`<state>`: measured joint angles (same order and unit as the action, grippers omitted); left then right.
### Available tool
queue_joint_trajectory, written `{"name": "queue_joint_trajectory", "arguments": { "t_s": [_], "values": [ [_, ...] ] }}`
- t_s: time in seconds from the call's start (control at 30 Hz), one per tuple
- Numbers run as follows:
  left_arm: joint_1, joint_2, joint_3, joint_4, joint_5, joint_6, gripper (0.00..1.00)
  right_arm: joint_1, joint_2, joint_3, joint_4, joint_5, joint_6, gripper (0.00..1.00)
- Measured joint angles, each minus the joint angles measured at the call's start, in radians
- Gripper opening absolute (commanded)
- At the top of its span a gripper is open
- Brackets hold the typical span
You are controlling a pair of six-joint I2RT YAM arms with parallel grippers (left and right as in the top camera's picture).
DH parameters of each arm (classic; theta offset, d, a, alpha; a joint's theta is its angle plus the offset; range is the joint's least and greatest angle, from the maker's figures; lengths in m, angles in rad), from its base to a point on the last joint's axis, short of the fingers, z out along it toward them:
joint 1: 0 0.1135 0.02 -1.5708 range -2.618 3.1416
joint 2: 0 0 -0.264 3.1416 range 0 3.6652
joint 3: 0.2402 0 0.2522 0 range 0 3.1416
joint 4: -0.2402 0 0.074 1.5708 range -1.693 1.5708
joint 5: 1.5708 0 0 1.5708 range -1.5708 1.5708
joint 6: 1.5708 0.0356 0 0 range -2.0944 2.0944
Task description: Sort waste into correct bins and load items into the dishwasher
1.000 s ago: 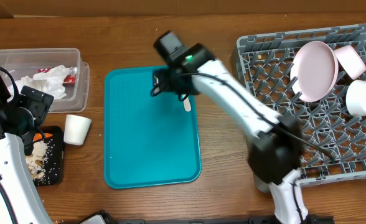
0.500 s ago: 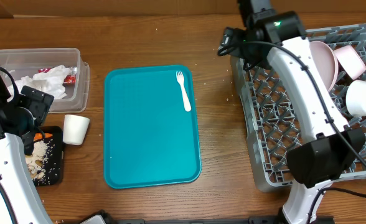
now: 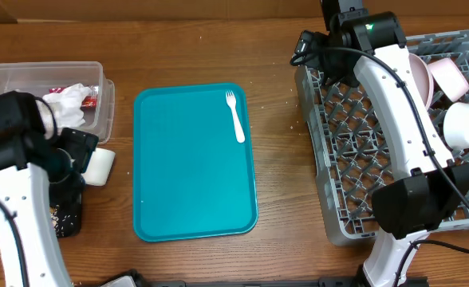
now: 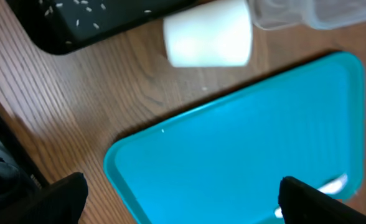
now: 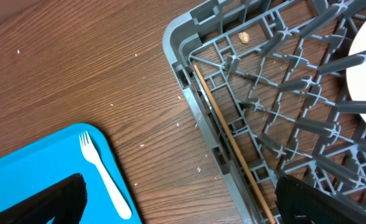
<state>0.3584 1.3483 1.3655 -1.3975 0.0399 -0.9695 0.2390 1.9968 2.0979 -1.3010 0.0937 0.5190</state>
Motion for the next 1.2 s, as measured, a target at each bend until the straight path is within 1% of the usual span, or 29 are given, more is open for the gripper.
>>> {"name": "queue_joint_trajectory", "arguments": {
  "t_s": [0.07,0.13,0.27,0.3,0.43,0.53,0.63,0.73,0.87,0.9,0.97,1.07,1.17,1.2],
  "values": [
    [-0.018,0.042,-0.020,0.033,-0.021,-0.051,1.00,0.000,0.000,0.000,0.000,0.000,0.000,1.00],
    [-0.021,0.087,-0.024,0.069,-0.030,-0.077,1.00,0.000,0.000,0.000,0.000,0.000,0.000,1.00],
    [-0.024,0.206,-0.025,0.095,-0.042,-0.084,1.00,0.000,0.000,0.000,0.000,0.000,0.000,1.00],
    [-0.025,0.232,-0.026,0.103,-0.043,-0.085,0.96,0.000,0.000,0.000,0.000,0.000,0.000,1.00],
    [-0.032,0.375,-0.027,0.171,-0.053,-0.070,0.97,0.000,0.000,0.000,0.000,0.000,0.000,1.00],
    [-0.032,0.431,-0.032,0.220,-0.060,-0.067,0.95,0.000,0.000,0.000,0.000,0.000,0.000,1.00],
    [-0.037,0.444,-0.035,0.319,-0.069,-0.041,0.93,0.000,0.000,0.000,0.000,0.000,0.000,1.00],
    [-0.066,0.444,-0.035,0.364,-0.080,-0.006,0.94,0.000,0.000,0.000,0.000,0.000,0.000,1.00],
    [-0.132,0.444,-0.035,0.366,-0.136,0.017,0.94,0.000,0.000,0.000,0.000,0.000,0.000,1.00],
    [-0.161,0.444,-0.035,0.360,-0.170,0.019,0.94,0.000,0.000,0.000,0.000,0.000,0.000,1.00],
    [-0.195,0.444,-0.035,0.324,-0.221,-0.002,0.94,0.000,0.000,0.000,0.000,0.000,0.000,1.00],
    [-0.205,0.444,-0.035,0.284,-0.284,-0.057,0.93,0.000,0.000,0.000,0.000,0.000,0.000,1.00],
    [-0.199,0.444,-0.035,0.284,-0.326,-0.084,0.91,0.000,0.000,0.000,0.000,0.000,0.000,1.00],
    [-0.199,0.444,-0.035,0.288,-0.335,-0.087,0.88,0.000,0.000,0.000,0.000,0.000,0.000,1.00]
  ]
}}
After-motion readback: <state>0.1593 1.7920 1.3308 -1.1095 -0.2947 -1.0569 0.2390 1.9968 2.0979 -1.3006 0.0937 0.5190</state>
